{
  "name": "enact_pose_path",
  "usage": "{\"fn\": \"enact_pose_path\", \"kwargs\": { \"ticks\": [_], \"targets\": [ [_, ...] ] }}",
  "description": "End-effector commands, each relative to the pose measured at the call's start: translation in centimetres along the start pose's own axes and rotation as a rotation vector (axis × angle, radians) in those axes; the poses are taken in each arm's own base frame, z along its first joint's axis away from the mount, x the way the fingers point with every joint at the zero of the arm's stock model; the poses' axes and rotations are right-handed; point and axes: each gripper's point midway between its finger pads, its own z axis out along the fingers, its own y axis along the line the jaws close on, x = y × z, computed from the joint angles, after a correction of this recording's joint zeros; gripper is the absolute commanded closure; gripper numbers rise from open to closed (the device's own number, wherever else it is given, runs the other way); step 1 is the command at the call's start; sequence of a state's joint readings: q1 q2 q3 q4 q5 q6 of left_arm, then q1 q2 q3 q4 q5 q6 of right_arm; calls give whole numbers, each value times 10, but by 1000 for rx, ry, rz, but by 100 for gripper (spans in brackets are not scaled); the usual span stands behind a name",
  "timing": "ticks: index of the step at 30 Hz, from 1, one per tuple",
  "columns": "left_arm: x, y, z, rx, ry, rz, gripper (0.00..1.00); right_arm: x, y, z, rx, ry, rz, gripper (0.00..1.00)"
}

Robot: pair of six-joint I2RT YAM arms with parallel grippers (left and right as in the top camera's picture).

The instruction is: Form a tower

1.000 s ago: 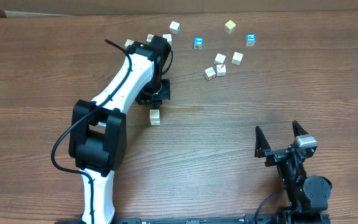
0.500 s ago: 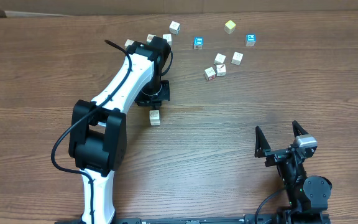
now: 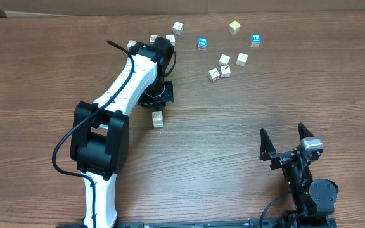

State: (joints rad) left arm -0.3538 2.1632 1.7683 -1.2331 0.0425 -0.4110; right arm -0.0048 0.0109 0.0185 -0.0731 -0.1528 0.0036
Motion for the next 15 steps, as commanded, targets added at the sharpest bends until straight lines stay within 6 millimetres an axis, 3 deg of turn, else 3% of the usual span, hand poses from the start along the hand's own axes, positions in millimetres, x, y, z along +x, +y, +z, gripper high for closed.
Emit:
{"fn": "enact_pose_path", "kwargs": {
  "ticks": [1, 6, 15],
  "targets": [
    [-2, -7, 2, 15, -2, 11, 89, 3, 1, 0, -4, 0, -5, 0],
    [-4, -8, 2, 19, -8, 12, 95, 3, 1, 0, -4, 0, -5, 0],
    [-2, -11, 2, 38, 2, 17, 96, 3, 1, 0, -4, 0, -5, 0]
  ]
}}
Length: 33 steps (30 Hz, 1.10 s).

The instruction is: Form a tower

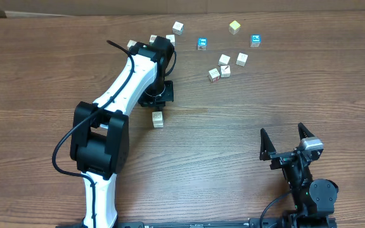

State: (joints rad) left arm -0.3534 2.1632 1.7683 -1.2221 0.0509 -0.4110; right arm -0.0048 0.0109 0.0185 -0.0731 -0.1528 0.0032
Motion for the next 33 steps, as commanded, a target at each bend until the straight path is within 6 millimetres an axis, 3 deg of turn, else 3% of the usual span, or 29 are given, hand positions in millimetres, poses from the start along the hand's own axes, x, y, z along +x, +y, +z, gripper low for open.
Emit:
{"fn": "enact_pose_path", "kwargs": {
  "ticks": [1, 23, 26, 28, 33],
  "targets": [
    [0, -9, 2, 27, 10, 17, 96, 3, 1, 0, -4, 0, -4, 0],
    [4, -11, 2, 46, 28, 41, 94, 3, 1, 0, -4, 0, -4, 0],
    [2, -11, 2, 41, 16, 41, 85, 3, 1, 0, -4, 0, -4, 0],
    [-3, -11, 2, 38, -3, 40, 70, 3, 1, 0, -4, 0, -4, 0],
    [-12, -11, 1, 35, -42, 39, 46, 3, 1, 0, -4, 0, -4, 0]
  ]
}}
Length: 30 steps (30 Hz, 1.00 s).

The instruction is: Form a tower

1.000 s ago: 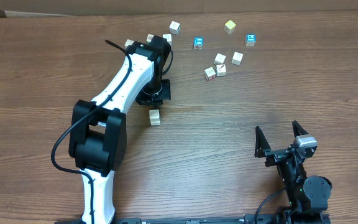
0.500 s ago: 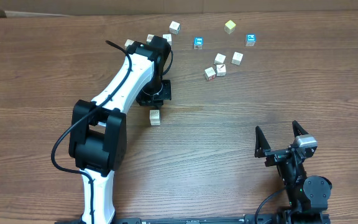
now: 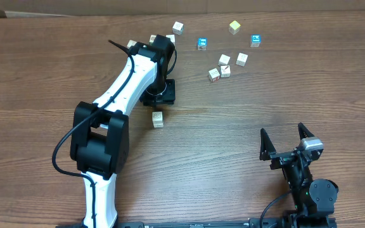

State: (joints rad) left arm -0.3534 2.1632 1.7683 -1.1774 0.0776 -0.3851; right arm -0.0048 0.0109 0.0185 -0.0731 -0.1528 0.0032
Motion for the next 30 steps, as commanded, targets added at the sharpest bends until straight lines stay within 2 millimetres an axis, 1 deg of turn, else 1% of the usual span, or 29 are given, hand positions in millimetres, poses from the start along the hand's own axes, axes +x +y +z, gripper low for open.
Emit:
{"fn": "enact_pose_path", "kwargs": {
  "ticks": [1, 7, 14, 17, 20, 23, 25, 27, 29, 30],
  "targets": [
    [-4, -2, 2, -7, -11, 8, 44, 3, 1, 0, -4, 0, -4, 0],
    [-2, 13, 1, -96, -17, -59, 39, 3, 1, 0, -4, 0, -4, 0],
    [9, 20, 1, -133, 22, -82, 39, 3, 1, 0, -4, 0, -4, 0],
    [11, 19, 3, -134, 25, -78, 37, 3, 1, 0, -4, 0, -4, 0],
    [6, 17, 3, -125, 8, -58, 34, 3, 1, 0, -4, 0, -4, 0],
    [-9, 20, 3, -104, -39, -77, 26, 3, 1, 0, -4, 0, -4, 0],
    [-20, 30, 2, -92, -68, -110, 25, 3, 1, 0, -4, 0, -4, 0],
    [-33, 46, 0, -81, -95, -155, 25, 3, 1, 0, -4, 0, -4, 0],
    [-42, 69, -2, -77, -110, -211, 24, 3, 1, 0, -4, 0, -4, 0],
    [-46, 87, -4, -78, -110, -253, 24, 3, 1, 0, -4, 0, -4, 0]
  ]
}}
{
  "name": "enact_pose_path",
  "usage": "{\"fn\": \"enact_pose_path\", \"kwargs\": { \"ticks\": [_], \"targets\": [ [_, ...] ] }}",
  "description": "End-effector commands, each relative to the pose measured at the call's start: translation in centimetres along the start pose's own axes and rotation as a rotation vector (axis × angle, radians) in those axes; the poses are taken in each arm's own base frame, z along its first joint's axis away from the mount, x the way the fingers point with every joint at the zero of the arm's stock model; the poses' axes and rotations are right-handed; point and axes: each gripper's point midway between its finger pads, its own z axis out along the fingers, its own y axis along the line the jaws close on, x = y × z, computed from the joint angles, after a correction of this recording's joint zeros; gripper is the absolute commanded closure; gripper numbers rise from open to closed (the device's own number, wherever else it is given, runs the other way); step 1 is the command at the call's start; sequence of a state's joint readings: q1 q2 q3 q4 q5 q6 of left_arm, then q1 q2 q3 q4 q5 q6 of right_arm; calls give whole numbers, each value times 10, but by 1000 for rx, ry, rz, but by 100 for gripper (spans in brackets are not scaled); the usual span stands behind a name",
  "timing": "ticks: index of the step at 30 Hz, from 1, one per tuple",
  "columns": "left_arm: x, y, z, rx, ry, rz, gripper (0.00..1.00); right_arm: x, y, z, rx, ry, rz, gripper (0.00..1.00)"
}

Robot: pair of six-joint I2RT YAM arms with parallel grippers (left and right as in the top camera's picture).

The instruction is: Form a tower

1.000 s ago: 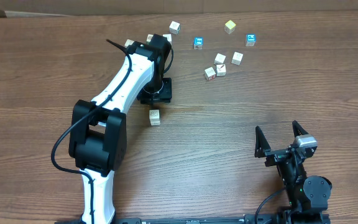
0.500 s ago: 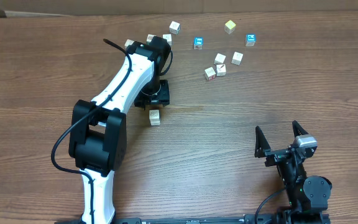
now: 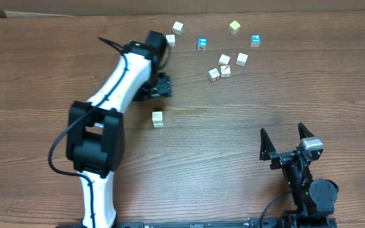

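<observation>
A small pale cube stack (image 3: 158,118) stands alone on the wooden table (image 3: 246,107), left of the middle; from above I cannot count its layers. My left gripper (image 3: 161,86) hangs behind it, apart from it, its fingers hidden under the dark wrist. Loose cubes lie at the back: white ones (image 3: 178,27), (image 3: 224,59), (image 3: 241,59), a pair (image 3: 214,75), a yellow-green one (image 3: 234,26) and two blue ones (image 3: 202,44), (image 3: 255,40). My right gripper (image 3: 284,140) rests open at the front right, holding nothing.
The white left arm (image 3: 125,73) reaches from the front left up across the table and covers part of the back left. Another white cube (image 3: 170,39) peeks out beside its wrist. A cardboard edge shows at the far left corner.
My left gripper has moved back and a little left, away from the cube stack, which now shows its top face clearly. The right arm has not moved.
At the first three moments my left gripper stood close behind the cube stack, barely shifting. Now it has drawn back toward the loose cubes and the stack stands alone. The right gripper stayed open at the front right throughout.
</observation>
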State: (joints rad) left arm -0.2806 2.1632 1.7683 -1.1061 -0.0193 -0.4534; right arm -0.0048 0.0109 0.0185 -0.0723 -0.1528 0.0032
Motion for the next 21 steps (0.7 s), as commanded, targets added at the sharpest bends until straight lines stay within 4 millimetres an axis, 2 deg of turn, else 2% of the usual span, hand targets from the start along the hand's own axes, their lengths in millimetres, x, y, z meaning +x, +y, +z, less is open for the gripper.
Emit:
{"fn": "enact_pose_path", "kwargs": {
  "ticks": [1, 7, 17, 19, 21],
  "targets": [
    [-21, 56, 5, -27, 3, -136, 24, 3, 1, 0, -4, 1, -4, 0],
    [-29, 119, 5, -46, 30, -282, 24, 3, 1, 0, -4, 1, -4, 0],
    [-37, 196, 4, -99, 11, -413, 21, -2, 5, 0, -25, -20, -2, 0],
    [-35, 206, 4, -111, 16, -426, 3, -11, 20, -1, -114, -54, -7, 0],
    [-33, 212, 4, -115, 22, -439, 1, -23, 25, -3, -141, -84, 39, 0]
  ]
}}
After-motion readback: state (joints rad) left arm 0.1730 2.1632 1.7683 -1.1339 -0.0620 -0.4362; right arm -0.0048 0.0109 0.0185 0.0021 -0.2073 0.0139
